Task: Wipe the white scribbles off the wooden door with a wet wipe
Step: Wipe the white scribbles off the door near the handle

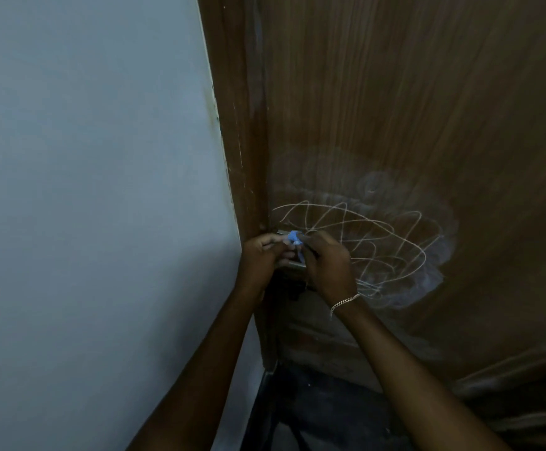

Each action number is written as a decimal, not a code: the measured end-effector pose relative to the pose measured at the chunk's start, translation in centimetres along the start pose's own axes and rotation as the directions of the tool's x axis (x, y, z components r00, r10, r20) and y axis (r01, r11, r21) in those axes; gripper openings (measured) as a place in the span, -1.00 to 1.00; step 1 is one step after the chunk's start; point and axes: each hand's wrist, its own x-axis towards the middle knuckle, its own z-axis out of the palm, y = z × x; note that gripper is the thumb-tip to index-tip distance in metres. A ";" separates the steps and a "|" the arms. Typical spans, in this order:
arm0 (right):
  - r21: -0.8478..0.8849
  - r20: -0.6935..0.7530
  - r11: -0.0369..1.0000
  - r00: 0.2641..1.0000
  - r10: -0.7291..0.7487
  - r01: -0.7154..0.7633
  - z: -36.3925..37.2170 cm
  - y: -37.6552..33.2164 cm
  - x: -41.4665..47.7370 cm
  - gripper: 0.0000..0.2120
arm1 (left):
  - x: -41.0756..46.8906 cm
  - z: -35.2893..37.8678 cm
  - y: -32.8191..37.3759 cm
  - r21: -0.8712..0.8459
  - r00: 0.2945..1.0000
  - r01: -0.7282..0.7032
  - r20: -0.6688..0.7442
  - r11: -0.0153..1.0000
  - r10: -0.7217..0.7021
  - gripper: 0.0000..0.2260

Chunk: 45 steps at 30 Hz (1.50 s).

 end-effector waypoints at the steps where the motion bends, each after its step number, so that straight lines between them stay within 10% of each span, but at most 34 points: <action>1: -0.020 -0.031 1.000 0.999 -0.020 0.019 0.1 0.2 0.6 -0.80 | 0.0 -0.3 0.0 -0.015 1.000 0.004 -0.014 1.000 -0.004 -0.90; 6: -0.201 -0.133 0.979 0.988 -0.073 0.045 1.2 1.0 5.0 -0.78 | 0.1 -1.4 0.2 -0.062 0.997 0.009 -0.072 0.998 -0.014 -0.88; 12: -0.453 0.157 0.876 0.982 -0.108 0.169 5.8 -0.3 6.3 -0.77 | 0.3 -1.5 0.6 -0.068 0.997 0.005 -0.075 0.998 -0.010 -0.89; 18: -0.446 -0.071 0.892 0.991 -0.110 0.067 4.1 0.6 7.0 -0.79 | 0.7 -2.3 0.6 -0.088 0.995 -0.003 -0.097 0.996 -0.005 -0.88; 23: -0.475 0.065 0.871 0.992 -0.107 0.125 5.9 -0.6 6.4 -0.79 | 1.2 -1.9 0.6 -0.074 0.996 -0.002 -0.093 0.997 -0.005 -0.88; 28: -0.412 -0.150 0.910 0.983 -0.108 0.038 3.5 1.2 7.0 -0.84 | 1.5 -2.0 0.7 -0.084 0.996 -0.015 -0.084 0.996 0.008 -0.89; 45: -0.381 -0.151 0.924 0.988 -0.024 -0.036 0.6 2.0 5.0 -0.87 | 2.1 -0.8 1.0 -0.053 0.998 -0.047 -0.047 0.997 0.044 -0.89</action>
